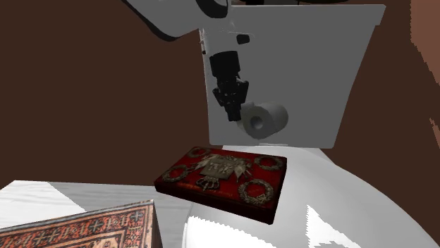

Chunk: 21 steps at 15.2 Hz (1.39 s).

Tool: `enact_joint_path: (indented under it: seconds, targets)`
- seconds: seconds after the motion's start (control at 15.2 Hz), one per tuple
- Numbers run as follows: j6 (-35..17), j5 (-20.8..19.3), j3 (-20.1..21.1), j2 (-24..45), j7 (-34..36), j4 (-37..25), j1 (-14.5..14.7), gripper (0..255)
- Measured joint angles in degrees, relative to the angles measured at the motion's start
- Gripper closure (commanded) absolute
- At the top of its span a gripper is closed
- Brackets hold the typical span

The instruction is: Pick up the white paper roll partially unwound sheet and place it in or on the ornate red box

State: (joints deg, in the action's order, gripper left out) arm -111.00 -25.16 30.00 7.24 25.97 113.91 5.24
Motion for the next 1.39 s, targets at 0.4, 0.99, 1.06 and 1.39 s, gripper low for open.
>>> enact_joint_path:
  seconds: [0.4, 0.99, 1.06, 1.39]
  targets:
    - [3.7, 1.6, 0.2, -2.0, -2.1, -2.5, -0.1, 255]
    - [3.9, 7.2, -0.8, -13.3, -7.2, 5.4, -1.4, 255]
    - [3.5, 8.4, -1.2, -16.1, -8.1, 8.1, -1.3, 255]
    - [2.1, 13.3, -4.5, -29.3, -13.3, 20.2, 0.0, 255]
